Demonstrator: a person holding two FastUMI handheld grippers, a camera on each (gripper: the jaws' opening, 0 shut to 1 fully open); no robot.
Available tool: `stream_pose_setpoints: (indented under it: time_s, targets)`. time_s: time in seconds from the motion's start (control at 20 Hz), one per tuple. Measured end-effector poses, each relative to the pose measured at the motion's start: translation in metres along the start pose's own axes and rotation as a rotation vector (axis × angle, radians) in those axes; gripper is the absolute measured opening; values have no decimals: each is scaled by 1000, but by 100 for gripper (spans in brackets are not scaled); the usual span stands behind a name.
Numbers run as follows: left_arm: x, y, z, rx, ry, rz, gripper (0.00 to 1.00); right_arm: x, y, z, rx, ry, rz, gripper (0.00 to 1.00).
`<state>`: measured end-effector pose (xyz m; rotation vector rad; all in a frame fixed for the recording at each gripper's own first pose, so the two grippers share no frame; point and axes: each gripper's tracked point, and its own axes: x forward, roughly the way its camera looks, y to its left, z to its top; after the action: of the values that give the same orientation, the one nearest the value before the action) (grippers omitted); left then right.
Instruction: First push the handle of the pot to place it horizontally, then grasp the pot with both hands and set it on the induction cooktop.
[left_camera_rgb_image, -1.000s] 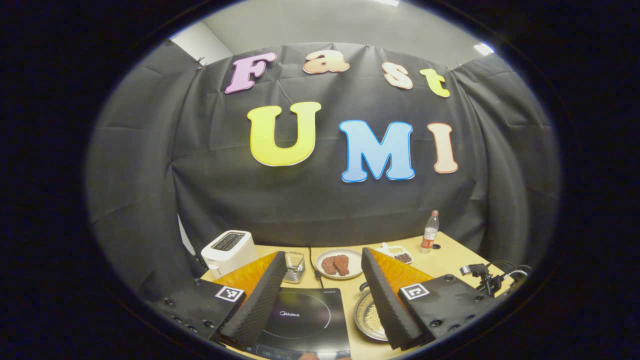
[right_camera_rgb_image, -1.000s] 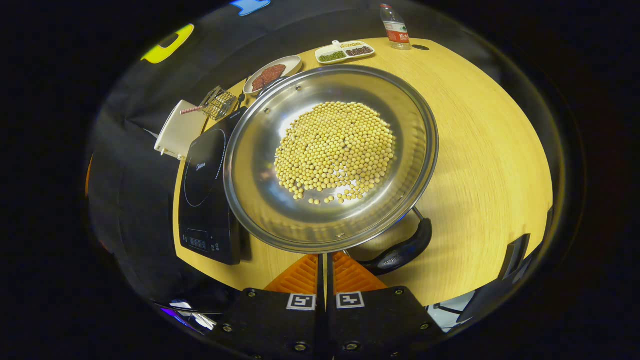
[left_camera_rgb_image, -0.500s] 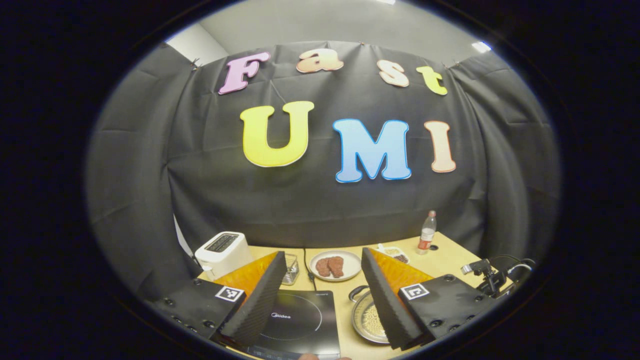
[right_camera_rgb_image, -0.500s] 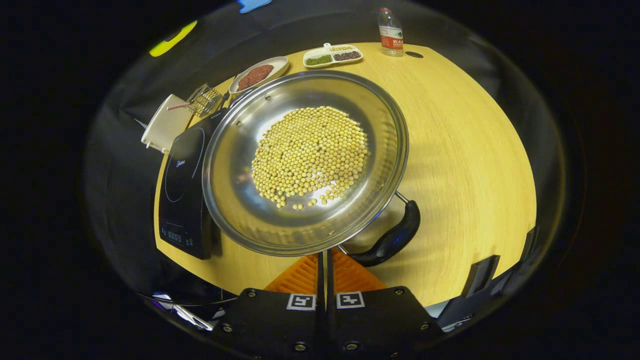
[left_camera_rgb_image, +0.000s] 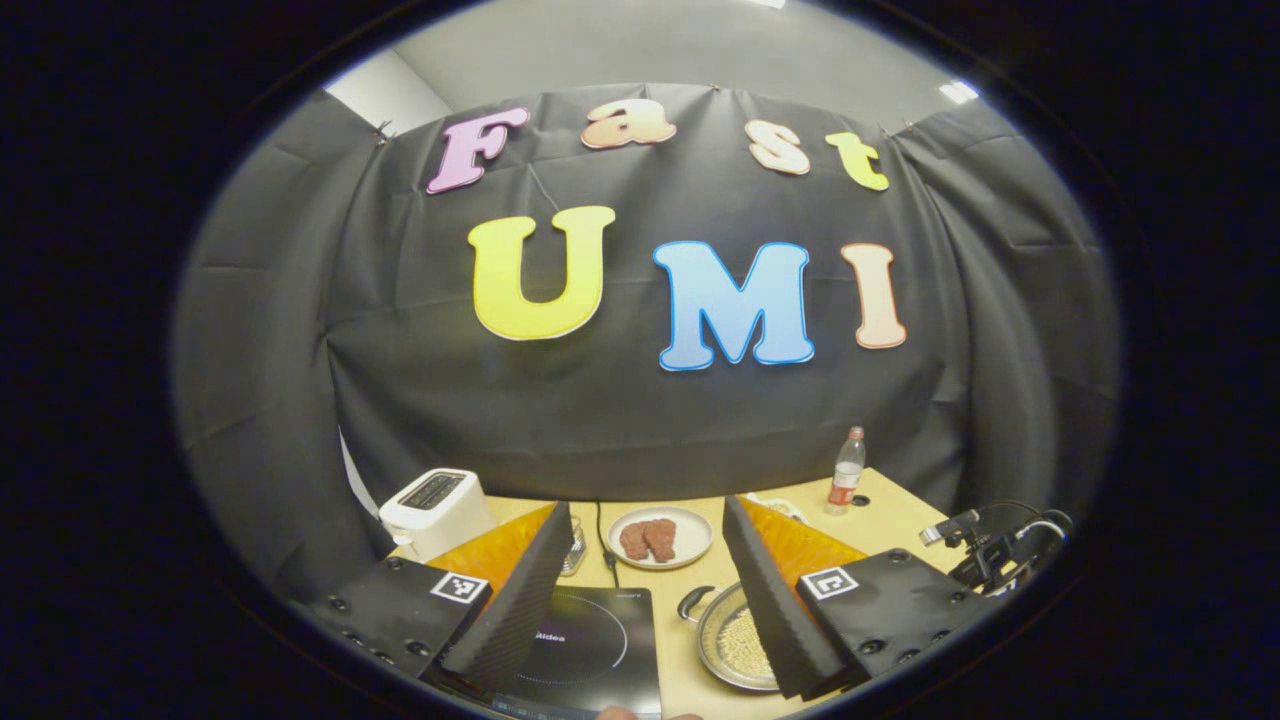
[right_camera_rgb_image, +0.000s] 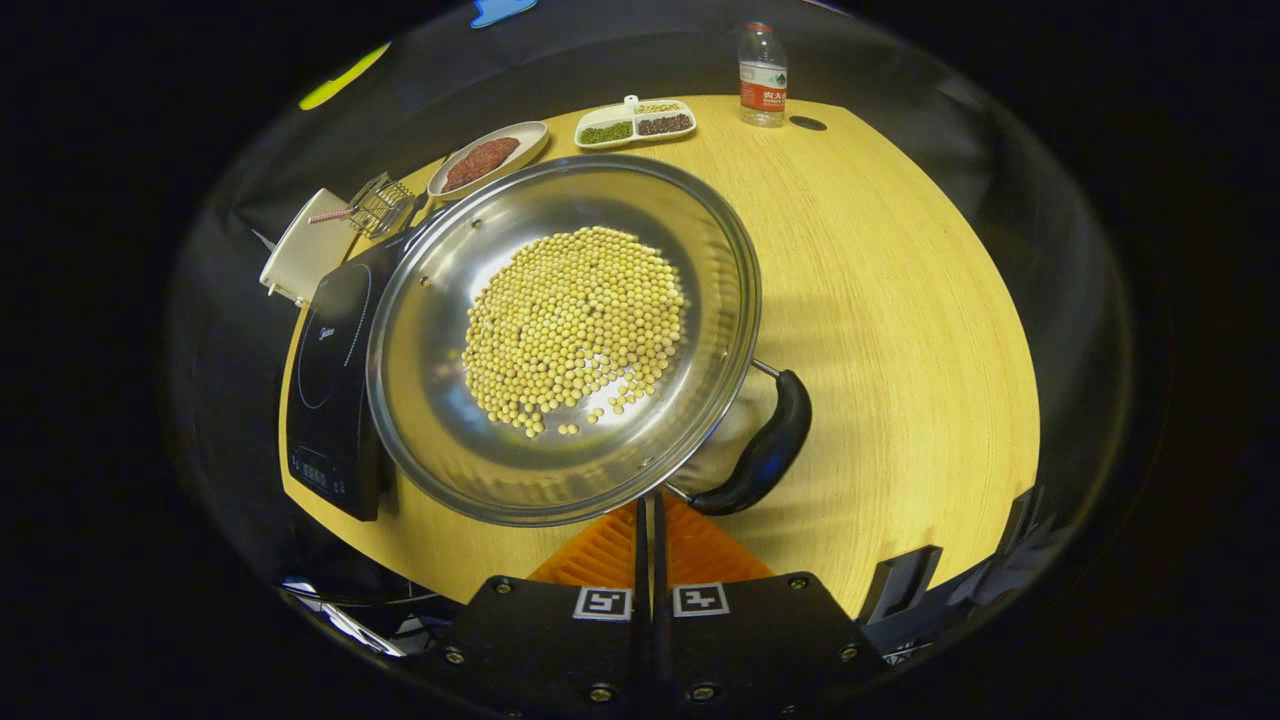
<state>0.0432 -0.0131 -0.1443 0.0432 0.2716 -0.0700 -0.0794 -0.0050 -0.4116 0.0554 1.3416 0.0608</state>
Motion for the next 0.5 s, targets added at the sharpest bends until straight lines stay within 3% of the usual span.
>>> stream_pose_setpoints:
  time_s: [0.5]
  targets:
    - [9, -13, -19, -16, 8, 8, 98, 9, -45, 36, -22, -38, -61, 1]
